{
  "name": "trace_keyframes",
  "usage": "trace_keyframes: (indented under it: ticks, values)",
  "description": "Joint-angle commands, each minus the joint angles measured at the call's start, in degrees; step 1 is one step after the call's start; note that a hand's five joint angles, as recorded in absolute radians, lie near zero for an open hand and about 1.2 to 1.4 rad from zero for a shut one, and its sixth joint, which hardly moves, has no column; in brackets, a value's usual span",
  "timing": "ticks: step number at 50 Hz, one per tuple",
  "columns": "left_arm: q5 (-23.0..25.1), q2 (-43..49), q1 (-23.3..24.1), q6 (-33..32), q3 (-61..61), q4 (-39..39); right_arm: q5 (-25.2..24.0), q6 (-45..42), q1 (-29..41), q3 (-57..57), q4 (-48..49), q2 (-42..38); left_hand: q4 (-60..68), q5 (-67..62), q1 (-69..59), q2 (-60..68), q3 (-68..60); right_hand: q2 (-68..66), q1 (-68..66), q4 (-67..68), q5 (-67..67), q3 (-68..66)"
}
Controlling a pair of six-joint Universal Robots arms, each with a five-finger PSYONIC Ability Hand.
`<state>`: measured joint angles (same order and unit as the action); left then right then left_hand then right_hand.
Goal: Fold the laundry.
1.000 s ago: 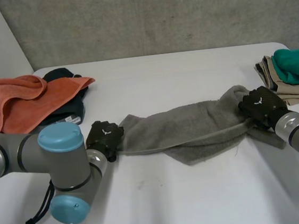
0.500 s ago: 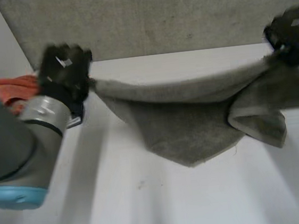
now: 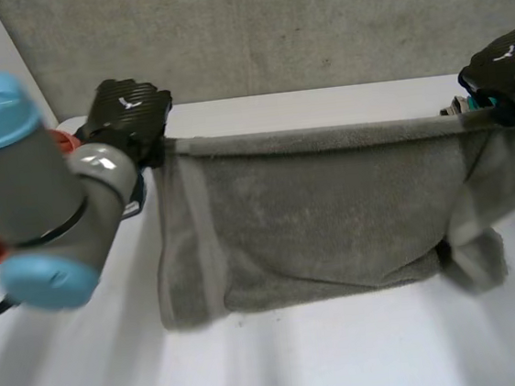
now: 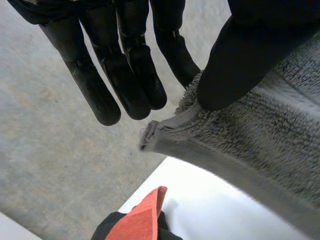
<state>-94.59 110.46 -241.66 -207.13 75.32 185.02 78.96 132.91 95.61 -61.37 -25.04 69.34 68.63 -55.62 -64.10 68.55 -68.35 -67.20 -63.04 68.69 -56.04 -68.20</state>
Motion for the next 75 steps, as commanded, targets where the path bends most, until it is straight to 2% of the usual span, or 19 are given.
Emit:
trace_keyframes:
  ticks: [1,7,11,14,21,30,33,34,35,40,47,51,59,66,68,69,70,71,75]
  values:
    - [-0.59,15.57,-0.13,-6.35,-26.68,1.13,7.78,-0.11,2.74,9.68,17.71,-10.8,11.37,-14.38,-15.9,11.45,-11.65,-12.8,-16.96,11.31,-13.96,-11.8]
    - [-5.76,17.77,-0.04,-6.53,-47.6,10.68,10.24,-0.11,3.79,12.67,42.74,-9.59,11.37,-14.38,-15.9,11.45,-11.65,-12.8,-16.96,11.31,-13.96,-11.8]
    - [-6.83,16.9,0.13,-6.71,-48.78,15.27,9.38,0.07,4.67,11.54,49.72,-6.25,11.37,-14.38,-15.9,11.45,-11.65,-12.8,-16.96,11.31,-13.96,-11.8]
    - [-6.92,15.76,0.57,-6.53,-47.02,14.76,8.15,0.07,5.55,10.31,49.04,-4.75,11.37,-14.38,-15.9,11.45,-11.65,-12.8,-16.96,11.31,-13.96,-11.8]
    - [-6.48,5.57,0.13,-3.72,-23.76,10.01,0.85,0.15,6.26,-1.02,43.5,-0.09,11.37,-14.38,-15.9,11.45,-11.65,-12.8,-16.96,11.31,-13.96,-11.8]
    - [-4.03,-0.24,-0.31,-1.87,3.16,18.0,-0.38,1.56,5.99,-14.39,33.31,0.97,11.37,-14.38,-15.9,11.45,-11.65,-12.8,-16.96,11.31,-13.96,-11.8]
    - [-2.09,-2.78,-0.22,-1.96,6.5,18.71,-0.91,4.01,5.82,-15.45,30.14,0.27,11.37,-14.38,-15.9,11.45,-11.65,13.12,8.96,-14.62,11.97,14.12]
    - [-1.74,-3.4,-0.22,-2.05,7.03,18.8,-1.0,5.07,5.73,-15.45,29.44,0.01,11.37,-14.38,-15.9,11.45,-11.65,26.03,21.87,-27.53,24.88,27.03]
    - [-1.39,-4.8,-0.13,-1.96,7.65,18.71,-1.17,7.34,5.47,-15.28,28.56,-0.69,11.37,-14.38,-15.9,11.45,-11.65,48.31,44.15,-49.81,47.15,49.31]
    - [-1.3,-10.52,0.66,-1.96,9.06,18.62,-4.85,16.3,5.2,-11.42,28.46,-3.5,11.37,-14.38,-15.9,11.45,-11.65,57.2,53.04,-58.69,56.04,58.2]
    - [-1.03,-20.45,3.56,-1.96,12.75,17.83,-12.86,23.88,5.99,-3.86,28.55,-10.27,11.37,-14.38,-15.9,11.45,-11.65,57.2,53.04,-58.69,56.04,58.2]
    - [-0.07,-25.02,5.14,-2.05,15.21,17.31,-17.34,25.73,10.28,0.27,29.95,-16.41,11.37,-14.38,-15.9,11.45,-11.65,57.2,53.04,-58.69,56.04,58.2]
    - [2.66,-32.14,7.07,-2.05,18.55,16.51,-15.6,28.01,19.34,10.02,34.35,-29.24,11.37,-14.38,-15.9,11.45,-11.65,57.2,53.04,-58.69,56.04,58.2]
    - [2.75,-35.49,9.01,-2.05,20.39,16.25,-13.3,31.62,23.3,16.89,36.9,-37.78,11.37,-14.38,-15.9,11.45,-11.65,57.2,53.04,-58.69,56.04,58.2]
    - [2.75,-36.1,9.01,-2.05,21.19,16.42,-13.57,31.45,24.18,17.07,37.25,-38.93,11.37,-14.38,-15.9,11.45,-11.65,48.09,43.93,-49.59,46.94,49.09]
    - [2.83,-36.19,9.01,-2.05,21.36,16.51,-13.57,31.36,24.27,17.16,37.34,-39.19,11.37,-14.38,-15.9,11.45,-11.65,36.54,32.38,-38.04,35.38,37.54]
    - [2.83,-36.28,9.01,-2.05,21.54,16.6,-13.57,31.09,24.36,17.16,37.43,-39.37,11.37,-14.38,-15.9,11.45,-11.65,20.1,15.94,-21.6,18.95,21.1]
    - [2.83,-36.19,9.01,-2.13,21.71,16.6,-13.22,30.83,24.36,17.25,37.52,-39.37,11.37,-14.38,-15.9,11.45,-11.65,-12.47,-16.63,10.98,-13.63,-11.48]
    - [2.75,-35.23,8.66,-2.4,21.54,16.6,-10.06,30.13,23.4,16.55,37.78,-36.22,11.37,-14.38,-15.9,11.45,-11.65,-12.8,-16.96,11.31,-13.96,-11.8]
